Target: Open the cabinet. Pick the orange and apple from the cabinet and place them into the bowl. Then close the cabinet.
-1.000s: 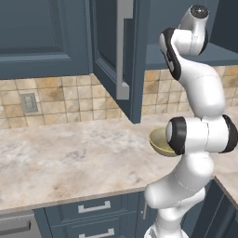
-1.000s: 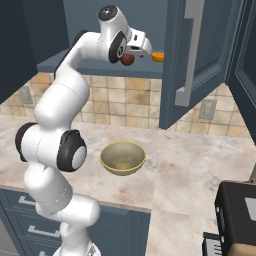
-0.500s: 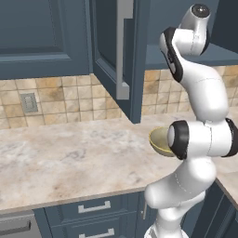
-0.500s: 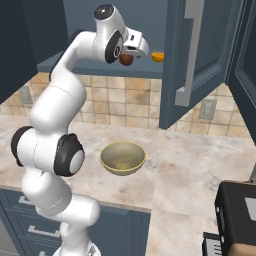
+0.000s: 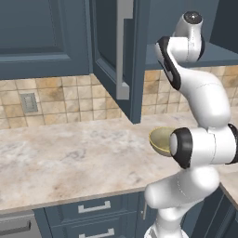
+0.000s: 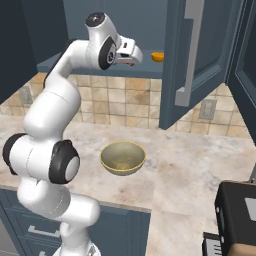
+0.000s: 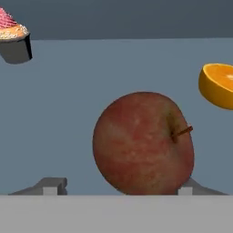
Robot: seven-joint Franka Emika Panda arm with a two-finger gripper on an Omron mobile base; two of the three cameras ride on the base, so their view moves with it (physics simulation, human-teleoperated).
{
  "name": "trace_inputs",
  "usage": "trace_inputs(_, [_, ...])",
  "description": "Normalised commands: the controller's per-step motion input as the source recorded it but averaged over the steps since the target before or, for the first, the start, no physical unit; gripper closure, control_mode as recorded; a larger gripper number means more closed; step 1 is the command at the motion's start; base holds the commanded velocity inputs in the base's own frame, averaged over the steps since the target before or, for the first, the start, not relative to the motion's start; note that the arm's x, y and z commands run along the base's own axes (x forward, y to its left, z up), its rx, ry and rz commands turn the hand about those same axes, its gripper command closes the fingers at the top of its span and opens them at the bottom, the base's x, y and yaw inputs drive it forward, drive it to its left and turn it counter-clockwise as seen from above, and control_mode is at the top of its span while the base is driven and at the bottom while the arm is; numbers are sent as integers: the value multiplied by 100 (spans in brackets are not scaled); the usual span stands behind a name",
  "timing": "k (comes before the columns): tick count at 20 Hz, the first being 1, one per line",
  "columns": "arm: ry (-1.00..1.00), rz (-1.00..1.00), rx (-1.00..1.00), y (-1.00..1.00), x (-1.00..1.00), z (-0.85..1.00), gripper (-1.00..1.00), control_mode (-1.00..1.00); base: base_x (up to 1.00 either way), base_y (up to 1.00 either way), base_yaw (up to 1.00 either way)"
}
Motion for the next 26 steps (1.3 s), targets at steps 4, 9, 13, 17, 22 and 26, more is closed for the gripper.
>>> trace_inputs(4, [0, 0, 0, 0, 0, -14, 100, -100, 0, 0, 0])
trace_inputs(9, [-1, 0, 0, 0, 4, 0, 100, -100, 0, 0, 0])
trace_inputs(13, [0, 0, 0, 0, 34, 0, -100, -100, 0, 0, 0])
trace_inputs(17, [0, 0, 1, -10, 2, 0, -100, -100, 0, 0, 0])
trace_inputs(22, [0, 0, 2, -13, 5, 5, -100, -100, 0, 0, 0])
trace_inputs(26, [0, 0, 0, 0, 48, 0, -100, -100, 0, 0, 0])
